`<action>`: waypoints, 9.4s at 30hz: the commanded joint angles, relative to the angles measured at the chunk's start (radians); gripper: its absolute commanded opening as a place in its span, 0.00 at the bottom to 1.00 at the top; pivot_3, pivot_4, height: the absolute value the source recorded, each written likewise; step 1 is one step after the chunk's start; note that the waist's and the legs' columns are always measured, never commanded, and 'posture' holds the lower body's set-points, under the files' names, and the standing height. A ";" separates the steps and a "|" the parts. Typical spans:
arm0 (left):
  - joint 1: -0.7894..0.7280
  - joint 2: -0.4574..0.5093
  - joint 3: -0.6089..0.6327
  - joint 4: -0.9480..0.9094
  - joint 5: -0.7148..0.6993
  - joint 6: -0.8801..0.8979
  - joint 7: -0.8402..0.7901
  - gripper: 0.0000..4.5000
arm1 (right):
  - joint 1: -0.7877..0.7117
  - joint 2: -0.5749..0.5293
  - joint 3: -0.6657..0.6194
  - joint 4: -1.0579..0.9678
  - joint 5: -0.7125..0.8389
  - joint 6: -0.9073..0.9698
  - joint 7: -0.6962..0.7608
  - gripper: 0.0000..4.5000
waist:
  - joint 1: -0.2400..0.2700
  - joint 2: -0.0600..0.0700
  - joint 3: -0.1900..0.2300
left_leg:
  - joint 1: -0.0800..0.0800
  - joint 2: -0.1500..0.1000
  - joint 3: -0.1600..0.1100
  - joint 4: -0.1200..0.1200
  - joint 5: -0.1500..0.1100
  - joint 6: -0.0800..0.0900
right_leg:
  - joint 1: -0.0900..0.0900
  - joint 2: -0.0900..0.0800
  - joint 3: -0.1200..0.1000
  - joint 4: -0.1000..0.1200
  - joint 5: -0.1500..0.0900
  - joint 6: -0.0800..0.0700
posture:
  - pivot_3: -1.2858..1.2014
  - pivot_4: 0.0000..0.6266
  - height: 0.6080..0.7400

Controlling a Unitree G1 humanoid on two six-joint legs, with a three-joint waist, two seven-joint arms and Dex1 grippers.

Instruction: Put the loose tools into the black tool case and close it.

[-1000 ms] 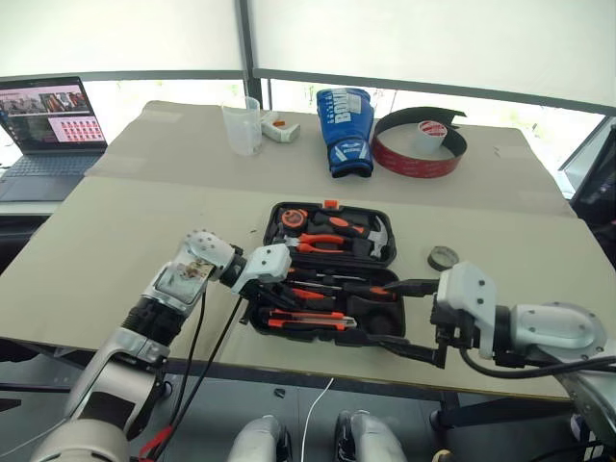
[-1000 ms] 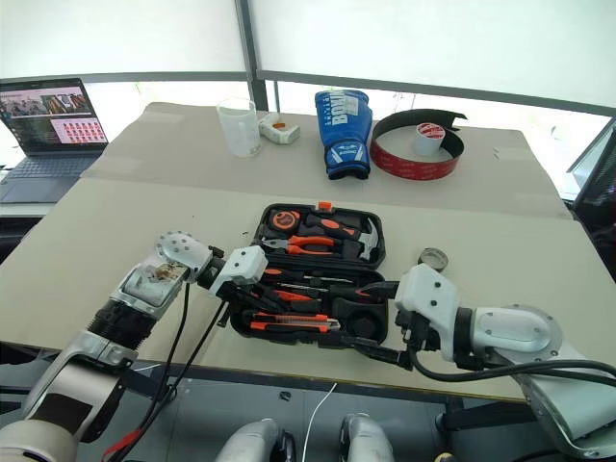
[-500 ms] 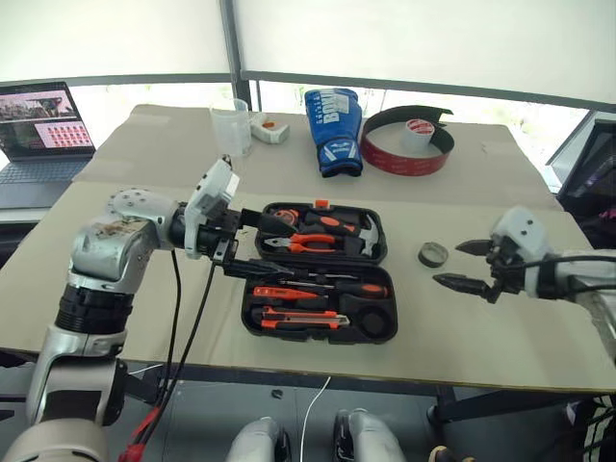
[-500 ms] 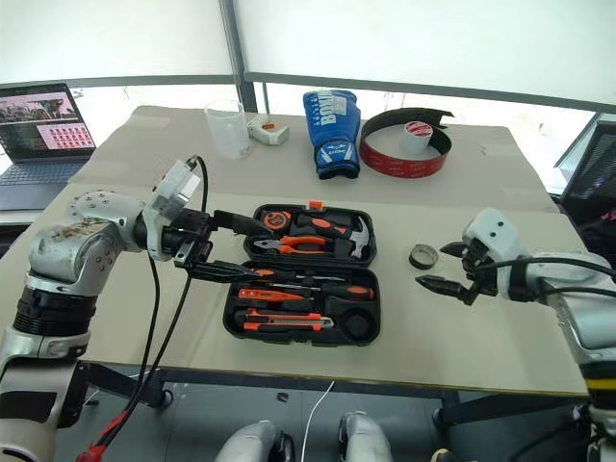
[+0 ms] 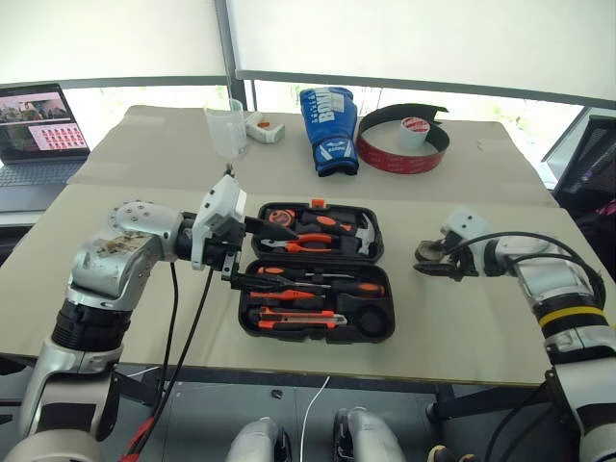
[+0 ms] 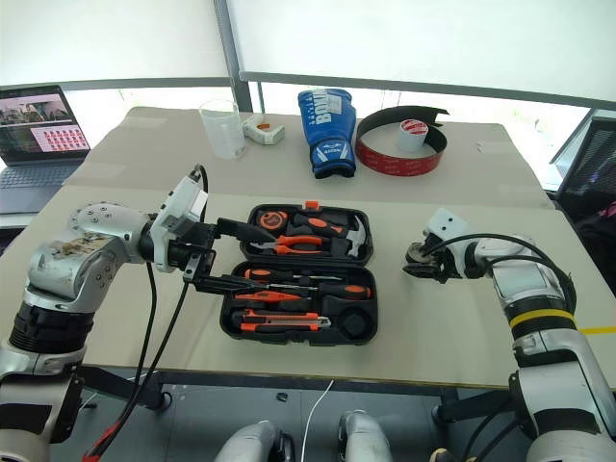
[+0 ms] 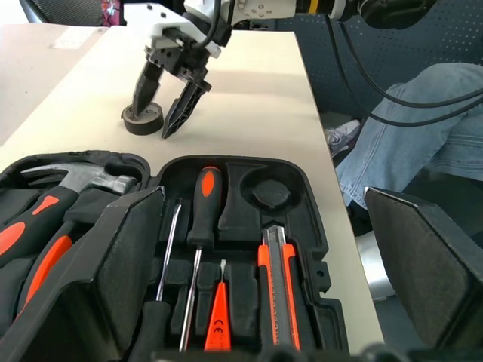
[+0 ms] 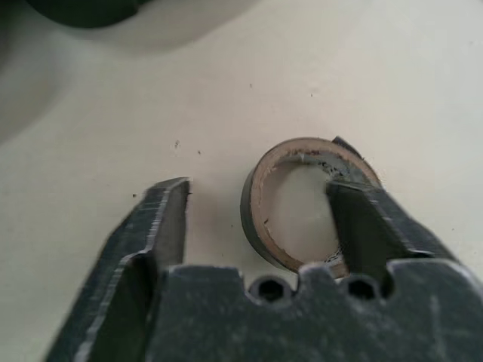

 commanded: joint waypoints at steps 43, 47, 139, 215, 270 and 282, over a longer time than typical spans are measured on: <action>0.065 0.060 -0.097 -0.005 0.073 -0.176 -0.115 1.00 | 0.451 -0.156 0.035 -1.147 0.227 0.332 0.125 0.29 | 0.026 0.005 0.003 | 0.000 0.000 -0.002 -0.001 0.000 -0.001 | -0.001 0.000 0.000 0.000 -0.001 -0.002 | 0.52 0.24 0.90; 0.093 0.079 -0.076 -0.023 0.063 -0.162 -0.099 1.00 | 0.430 -0.147 -0.032 -1.214 0.330 0.403 0.129 0.59 | 0.026 0.005 0.003 | 0.000 0.000 -0.002 -0.001 0.000 -0.001 | -0.001 0.000 0.000 0.000 -0.001 -0.002 | 0.52 0.24 0.90; -0.204 -0.165 0.033 0.682 0.218 0.342 0.398 0.00 | 0.009 0.156 -0.156 -0.485 0.307 0.820 -0.289 0.00 | 0.001 0.004 0.002 | 0.001 0.000 0.001 -0.002 0.003 -0.004 | 0.000 -0.001 -0.001 0.003 0.002 -0.003 | 0.52 0.24 0.90; -0.329 -0.176 -0.080 1.008 0.428 -0.662 0.174 0.02 | 0.735 -0.146 -0.100 -1.095 0.175 0.024 0.031 0.00 | 0.045 -0.005 0.001 | -0.003 0.000 0.003 -0.006 0.005 -0.003 | -0.002 0.009 -0.002 -0.003 -0.002 -0.005 | 0.52 0.24 0.90; -0.277 -0.155 -0.056 0.594 0.298 -0.302 -0.113 0.02 | 0.685 -0.080 -0.306 -1.063 0.169 0.117 -0.090 0.00 | 0.019 -0.005 0.001 | -0.005 0.001 0.001 -0.001 0.004 -0.001 | -0.001 0.000 -0.002 0.001 -0.001 -0.002 | 0.52 0.24 0.90; -0.212 -0.295 -0.320 0.701 0.527 -0.645 -0.064 0.02 | 0.686 -0.047 -0.267 -1.226 0.282 0.283 -0.140 0.00 | 0.024 -0.004 -0.002 | 0.001 0.001 0.001 -0.001 0.004 0.000 | 0.001 0.000 0.002 0.001 0.000 -0.002 | 0.52 0.24 0.90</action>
